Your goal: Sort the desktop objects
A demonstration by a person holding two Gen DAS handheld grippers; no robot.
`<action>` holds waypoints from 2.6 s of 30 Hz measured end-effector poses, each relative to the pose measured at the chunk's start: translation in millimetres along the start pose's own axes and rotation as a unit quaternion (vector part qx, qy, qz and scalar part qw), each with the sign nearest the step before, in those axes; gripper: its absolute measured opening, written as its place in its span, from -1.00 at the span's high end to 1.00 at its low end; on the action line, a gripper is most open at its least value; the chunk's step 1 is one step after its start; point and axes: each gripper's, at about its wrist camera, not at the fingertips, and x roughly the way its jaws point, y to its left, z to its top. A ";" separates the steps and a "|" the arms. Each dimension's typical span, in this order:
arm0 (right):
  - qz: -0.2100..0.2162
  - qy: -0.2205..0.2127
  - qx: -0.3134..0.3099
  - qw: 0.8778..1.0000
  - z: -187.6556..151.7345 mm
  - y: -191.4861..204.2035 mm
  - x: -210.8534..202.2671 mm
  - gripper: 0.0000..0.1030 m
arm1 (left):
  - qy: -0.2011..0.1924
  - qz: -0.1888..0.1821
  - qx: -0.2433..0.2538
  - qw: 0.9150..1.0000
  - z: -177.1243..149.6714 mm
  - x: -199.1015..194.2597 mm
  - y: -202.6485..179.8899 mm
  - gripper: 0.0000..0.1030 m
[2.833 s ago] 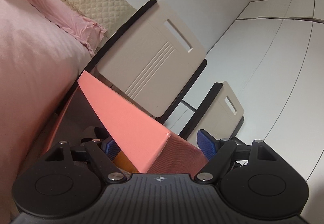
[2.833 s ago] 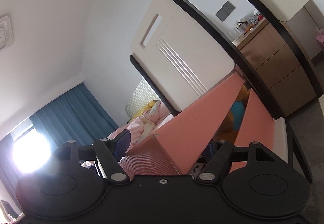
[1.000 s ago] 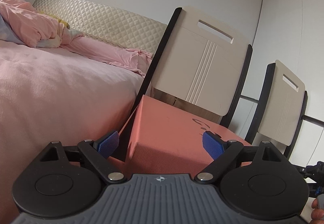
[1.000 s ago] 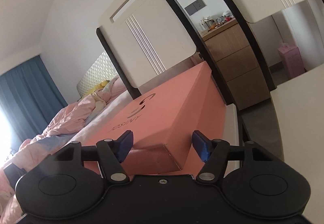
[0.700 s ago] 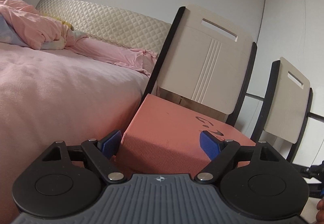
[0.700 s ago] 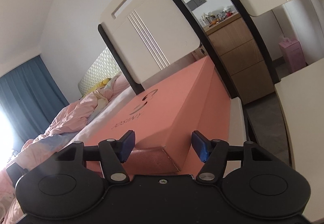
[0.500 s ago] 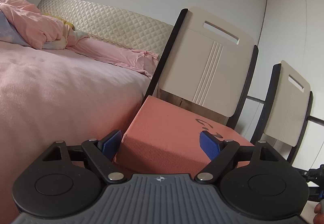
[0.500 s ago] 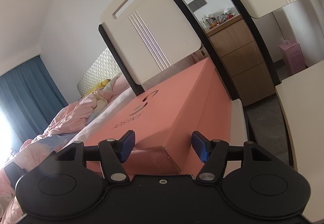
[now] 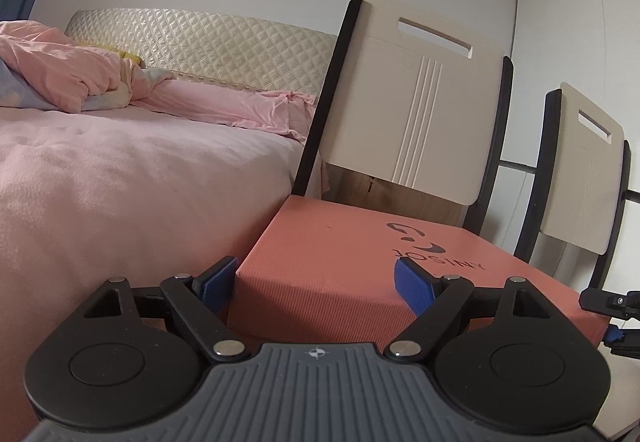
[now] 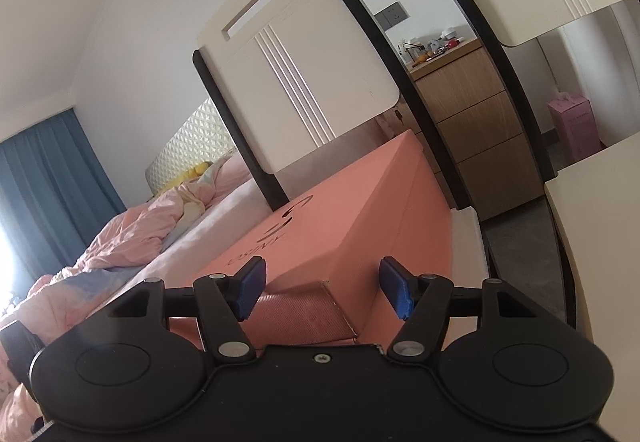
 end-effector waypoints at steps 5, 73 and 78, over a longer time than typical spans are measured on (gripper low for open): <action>-0.016 0.025 -0.018 0.999 -2.3 4.6 0.8 -0.22 | 0.015 0.017 0.036 0.999 -3.7 2.6 -6.5 -0.69; -0.120 -0.075 -0.209 0.968 -90.4 142.3 -147.3 -0.54 | -0.034 -0.032 0.087 0.995 -16.1 -160.9 -55.3 -1.00; -0.126 -0.072 -0.215 0.966 -96.7 143.4 -139.0 -0.54 | -0.039 -0.020 0.099 0.994 -17.8 -159.5 -55.1 -1.00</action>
